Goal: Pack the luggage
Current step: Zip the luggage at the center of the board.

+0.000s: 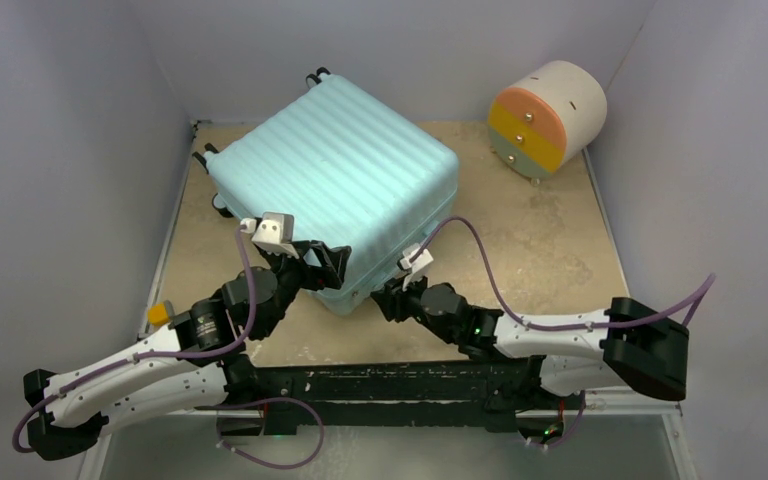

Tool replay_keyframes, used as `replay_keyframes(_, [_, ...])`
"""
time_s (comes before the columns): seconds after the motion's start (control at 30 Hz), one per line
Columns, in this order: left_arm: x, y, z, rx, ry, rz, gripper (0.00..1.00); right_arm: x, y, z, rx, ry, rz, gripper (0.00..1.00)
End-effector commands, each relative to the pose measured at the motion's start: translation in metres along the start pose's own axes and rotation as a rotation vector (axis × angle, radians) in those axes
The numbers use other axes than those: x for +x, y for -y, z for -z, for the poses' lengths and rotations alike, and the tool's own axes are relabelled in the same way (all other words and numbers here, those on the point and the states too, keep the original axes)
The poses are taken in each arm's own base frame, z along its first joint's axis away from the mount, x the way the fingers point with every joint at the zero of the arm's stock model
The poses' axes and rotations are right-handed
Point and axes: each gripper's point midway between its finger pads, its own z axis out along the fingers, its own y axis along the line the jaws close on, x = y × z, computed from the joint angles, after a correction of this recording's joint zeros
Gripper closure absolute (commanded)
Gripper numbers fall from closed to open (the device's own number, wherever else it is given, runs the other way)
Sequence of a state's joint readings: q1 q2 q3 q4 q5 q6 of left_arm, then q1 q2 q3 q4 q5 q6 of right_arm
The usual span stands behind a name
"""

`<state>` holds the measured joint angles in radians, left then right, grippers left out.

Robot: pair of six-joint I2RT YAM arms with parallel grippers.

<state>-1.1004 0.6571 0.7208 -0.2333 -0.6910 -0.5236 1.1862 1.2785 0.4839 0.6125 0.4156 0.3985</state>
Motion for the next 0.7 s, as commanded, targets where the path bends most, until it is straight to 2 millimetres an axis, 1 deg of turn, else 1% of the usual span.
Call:
replay_keyframes(0.0, [0.03,-0.009,0.0,-0.018,-0.091,-0.049,0.11,-0.018,-0.016,0.008,-0.114,0.075,0.067,0.52])
replay_keyframes(0.03, [0.029,-0.009,0.0,-0.018,-0.091,-0.047,0.11,-0.018,-0.023,0.011,-0.158,0.069,0.084,0.5])
replay_keyframes(0.13, [0.031,-0.009,0.001,-0.017,-0.096,-0.046,0.11,-0.018,-0.031,0.012,-0.208,0.064,0.139,0.46])
replay_keyframes(0.27, [0.032,-0.009,0.0,-0.017,-0.098,-0.047,0.11,-0.022,-0.043,0.009,-0.255,0.065,0.149,0.45])
replay_keyframes(0.4, [0.031,-0.006,-0.001,-0.009,-0.094,-0.046,0.11,-0.023,-0.053,0.001,-0.28,0.068,0.113,0.45])
replay_keyframes(0.53, [0.031,-0.007,-0.001,-0.012,-0.099,-0.048,0.11,-0.02,-0.049,-0.011,-0.23,0.054,0.077,0.46])
replay_keyframes(0.67, [0.033,-0.007,0.0,-0.01,-0.103,-0.042,0.11,-0.018,-0.045,-0.018,-0.181,0.049,0.041,0.45])
